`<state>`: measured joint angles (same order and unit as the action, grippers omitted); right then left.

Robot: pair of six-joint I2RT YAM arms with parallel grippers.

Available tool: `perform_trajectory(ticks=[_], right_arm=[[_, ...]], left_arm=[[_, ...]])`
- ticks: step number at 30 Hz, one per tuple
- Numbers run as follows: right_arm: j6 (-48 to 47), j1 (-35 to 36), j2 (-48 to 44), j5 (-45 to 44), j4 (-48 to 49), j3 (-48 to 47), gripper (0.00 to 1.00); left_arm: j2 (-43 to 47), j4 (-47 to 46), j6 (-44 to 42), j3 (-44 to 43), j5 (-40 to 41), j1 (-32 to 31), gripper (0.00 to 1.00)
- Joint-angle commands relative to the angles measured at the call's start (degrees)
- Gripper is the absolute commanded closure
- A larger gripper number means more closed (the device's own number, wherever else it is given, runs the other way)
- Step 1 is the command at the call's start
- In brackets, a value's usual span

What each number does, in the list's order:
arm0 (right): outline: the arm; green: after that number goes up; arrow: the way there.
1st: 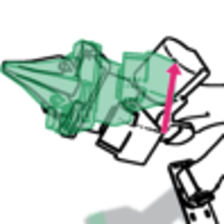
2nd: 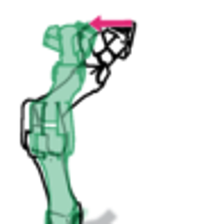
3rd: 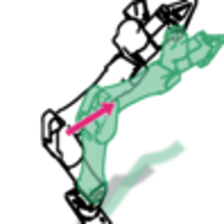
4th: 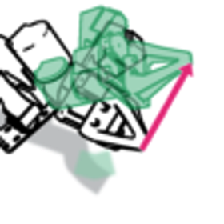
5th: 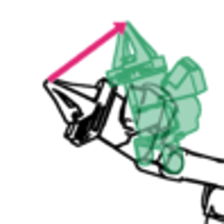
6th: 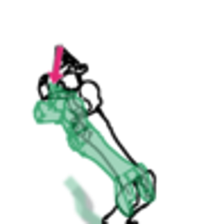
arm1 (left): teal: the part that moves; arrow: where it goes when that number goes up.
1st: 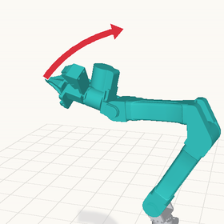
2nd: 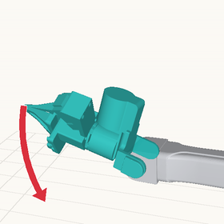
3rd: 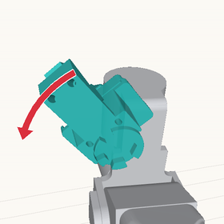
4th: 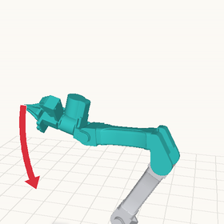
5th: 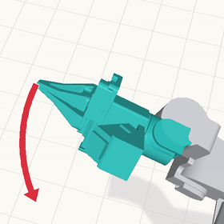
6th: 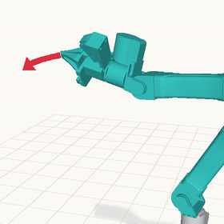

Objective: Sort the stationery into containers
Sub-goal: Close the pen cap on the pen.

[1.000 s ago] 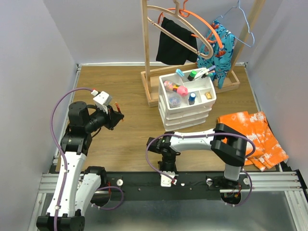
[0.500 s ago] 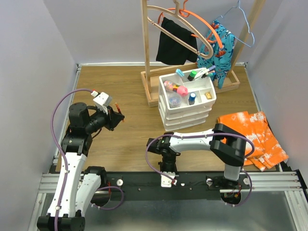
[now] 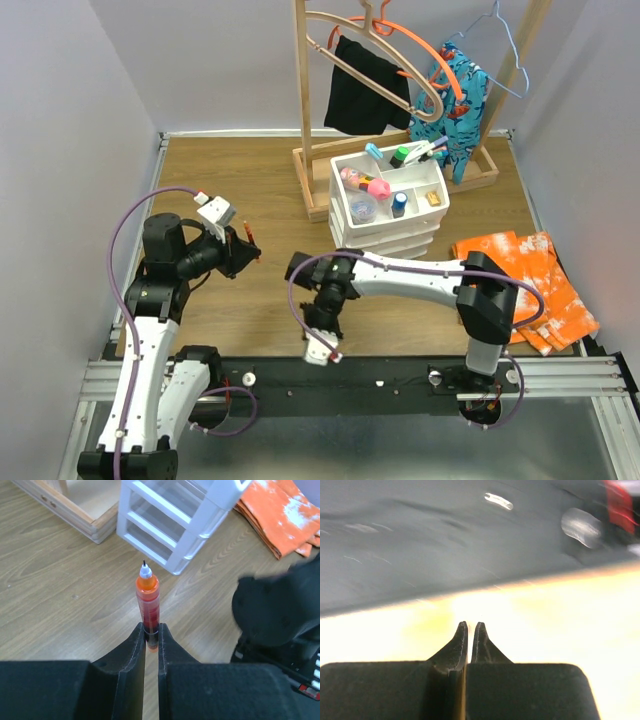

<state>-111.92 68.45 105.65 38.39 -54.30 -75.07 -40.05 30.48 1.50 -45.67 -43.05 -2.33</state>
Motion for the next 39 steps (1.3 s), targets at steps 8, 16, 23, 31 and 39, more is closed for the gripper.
perform_trajectory(ticks=[8, 16, 23, 31, 39], right_arm=[[41.99, -2.34, -5.99, -2.53, 6.3, -2.37, 0.99], [67.6, -3.4, 0.17, -6.03, 19.66, 1.68, 0.99], [73.95, -4.55, 1.32, -11.32, 29.06, 4.14, 0.99], [77.2, -4.72, 2.72, -16.94, 35.49, 7.65, 0.99], [79.13, -4.72, 3.34, -18.79, 38.13, 9.68, 0.87]], left_arm=[[-3.54, 4.42, -4.4, -3.46, -8.72, 0.22, 0.88], [-4.33, -0.41, 0.26, -1.7, -8.9, 0.13, 0.88], [-4.51, -1.74, 1.75, -1.53, -8.19, 0.13, 0.88], [-3.81, -1.91, 1.49, -0.47, -7.31, 0.22, 0.87], [-4.16, -1.83, 1.49, -0.82, -7.31, 0.22, 0.87]])
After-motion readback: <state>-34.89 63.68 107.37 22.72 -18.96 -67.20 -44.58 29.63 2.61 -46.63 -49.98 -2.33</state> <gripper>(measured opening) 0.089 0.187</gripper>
